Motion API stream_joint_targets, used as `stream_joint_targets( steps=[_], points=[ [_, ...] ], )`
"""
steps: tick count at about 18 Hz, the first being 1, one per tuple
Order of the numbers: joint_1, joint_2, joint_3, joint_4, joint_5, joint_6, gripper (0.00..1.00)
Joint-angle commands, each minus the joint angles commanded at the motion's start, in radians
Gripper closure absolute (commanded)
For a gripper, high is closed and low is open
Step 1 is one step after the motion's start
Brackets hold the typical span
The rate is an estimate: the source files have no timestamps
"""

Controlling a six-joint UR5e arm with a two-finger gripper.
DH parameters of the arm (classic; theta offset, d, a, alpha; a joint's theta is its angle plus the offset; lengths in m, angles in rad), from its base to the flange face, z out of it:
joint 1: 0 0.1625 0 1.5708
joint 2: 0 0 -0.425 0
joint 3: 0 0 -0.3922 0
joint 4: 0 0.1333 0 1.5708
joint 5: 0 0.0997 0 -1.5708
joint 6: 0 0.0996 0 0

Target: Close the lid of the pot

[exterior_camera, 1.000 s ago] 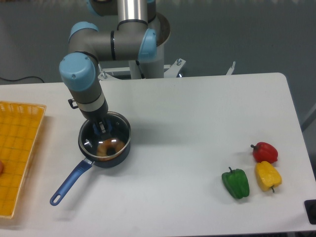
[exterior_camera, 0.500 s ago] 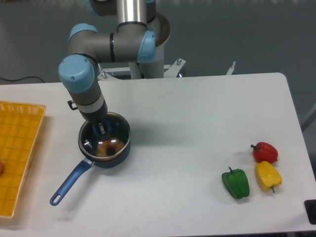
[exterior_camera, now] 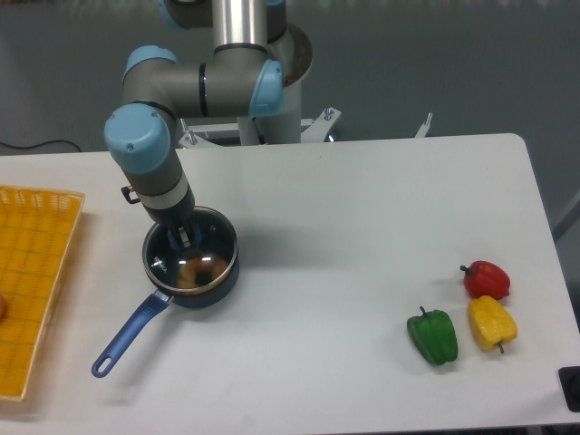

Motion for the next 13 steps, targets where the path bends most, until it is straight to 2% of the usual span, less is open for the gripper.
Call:
stream_joint_targets(
  steps=[13],
  points=[
    [-0.002,-0.011,0.0,0.0,0.003,-0.003,0.54]
  ],
)
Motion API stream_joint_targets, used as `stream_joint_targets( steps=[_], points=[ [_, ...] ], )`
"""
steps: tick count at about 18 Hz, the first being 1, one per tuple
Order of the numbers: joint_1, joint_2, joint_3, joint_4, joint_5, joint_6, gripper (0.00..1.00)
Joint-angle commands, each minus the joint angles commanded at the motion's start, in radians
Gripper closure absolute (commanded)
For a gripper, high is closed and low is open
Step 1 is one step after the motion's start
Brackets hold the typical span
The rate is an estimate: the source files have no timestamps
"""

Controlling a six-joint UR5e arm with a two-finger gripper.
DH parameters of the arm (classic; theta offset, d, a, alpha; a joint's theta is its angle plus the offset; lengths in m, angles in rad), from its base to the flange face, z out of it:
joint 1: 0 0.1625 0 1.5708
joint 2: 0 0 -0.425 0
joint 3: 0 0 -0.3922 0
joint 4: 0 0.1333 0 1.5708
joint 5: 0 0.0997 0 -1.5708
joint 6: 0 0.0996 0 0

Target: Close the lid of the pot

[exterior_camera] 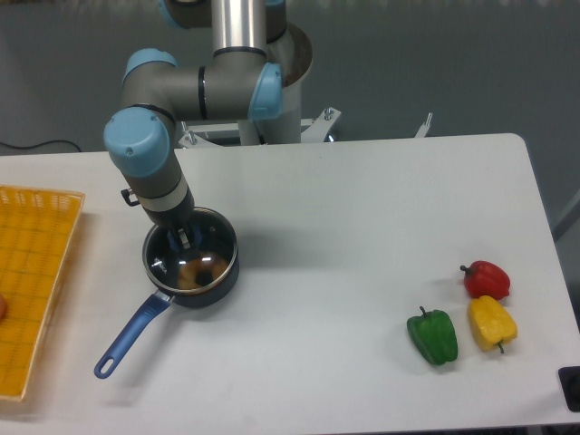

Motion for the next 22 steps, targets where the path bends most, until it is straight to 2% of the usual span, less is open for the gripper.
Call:
stream_joint_targets(
  steps=[7,13,22],
  points=[
    [0.0,-0.002,0.0,0.0,0.002,-0.003,0.49],
    [0.0,-0.002,0.0,0.0,0.003,-0.003,0.34],
    [0.0,-0.002,0.0,0.0,0.003,-0.003,0.28]
  ],
)
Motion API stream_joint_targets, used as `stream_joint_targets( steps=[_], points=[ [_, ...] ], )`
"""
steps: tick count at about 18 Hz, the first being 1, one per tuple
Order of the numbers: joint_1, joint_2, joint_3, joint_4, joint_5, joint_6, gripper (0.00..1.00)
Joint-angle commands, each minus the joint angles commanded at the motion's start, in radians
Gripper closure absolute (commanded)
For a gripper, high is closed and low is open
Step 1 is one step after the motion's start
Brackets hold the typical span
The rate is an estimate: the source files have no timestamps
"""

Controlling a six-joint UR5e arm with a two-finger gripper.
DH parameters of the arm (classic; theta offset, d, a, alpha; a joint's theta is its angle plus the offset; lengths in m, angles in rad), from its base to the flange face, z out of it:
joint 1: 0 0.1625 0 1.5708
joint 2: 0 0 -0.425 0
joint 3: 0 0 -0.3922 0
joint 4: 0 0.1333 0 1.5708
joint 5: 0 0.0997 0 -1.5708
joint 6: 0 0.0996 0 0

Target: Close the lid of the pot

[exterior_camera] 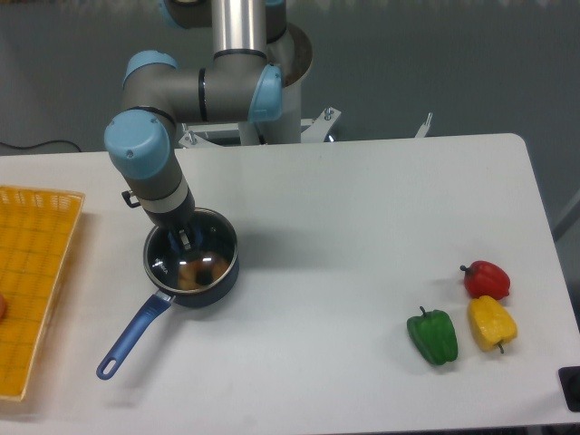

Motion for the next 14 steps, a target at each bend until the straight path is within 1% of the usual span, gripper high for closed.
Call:
stream_joint_targets(
  steps=[1,2,8,12,14],
  points=[
    [0.0,-0.002,0.0,0.0,0.0,0.0,0.27],
    [0.0,-0.002,0.0,0.0,0.0,0.0,0.24],
    [0.0,-0.006,0.002,0.0,0.0,0.0,0.2],
    [0.0,-0.005,0.005,0.0,0.0,0.0,0.01],
    [0.0,0.002,0.006,0.0,0.002,0.0,0.01]
  ],
)
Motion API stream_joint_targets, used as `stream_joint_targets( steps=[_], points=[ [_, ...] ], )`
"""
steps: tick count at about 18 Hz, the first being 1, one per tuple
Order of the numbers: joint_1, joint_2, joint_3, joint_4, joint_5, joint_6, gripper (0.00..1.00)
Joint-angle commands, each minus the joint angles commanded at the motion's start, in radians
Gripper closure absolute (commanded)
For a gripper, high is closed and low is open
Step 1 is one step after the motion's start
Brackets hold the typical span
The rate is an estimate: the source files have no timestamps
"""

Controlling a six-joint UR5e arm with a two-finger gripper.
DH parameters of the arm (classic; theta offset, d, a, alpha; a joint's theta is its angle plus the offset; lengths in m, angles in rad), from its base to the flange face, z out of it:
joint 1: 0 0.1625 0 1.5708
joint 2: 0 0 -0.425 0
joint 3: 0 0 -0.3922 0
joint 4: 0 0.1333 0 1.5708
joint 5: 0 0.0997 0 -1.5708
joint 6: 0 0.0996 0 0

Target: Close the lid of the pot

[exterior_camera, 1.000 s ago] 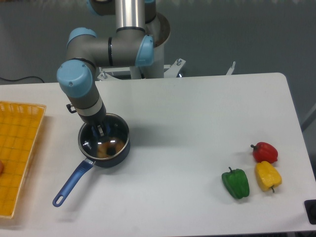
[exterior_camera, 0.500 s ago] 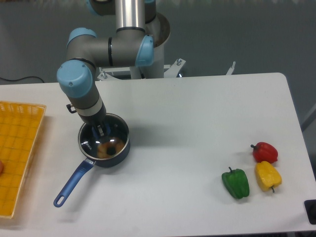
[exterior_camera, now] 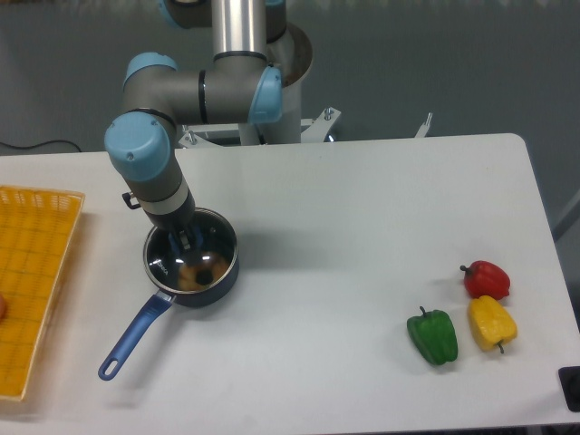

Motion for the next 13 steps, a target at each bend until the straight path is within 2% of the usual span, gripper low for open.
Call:
stream_joint_targets(
  steps=[6,9,13],
  points=[
    [0.014,0.021,0.021,-0.012,0.011,0.003,0.01],
    [0.034,0.047,0.021,-0.023,0.057,0.003,0.0],
    [0.124,0.116,0.021,-0.107,0.06,0.008,0.0]
  ],
)
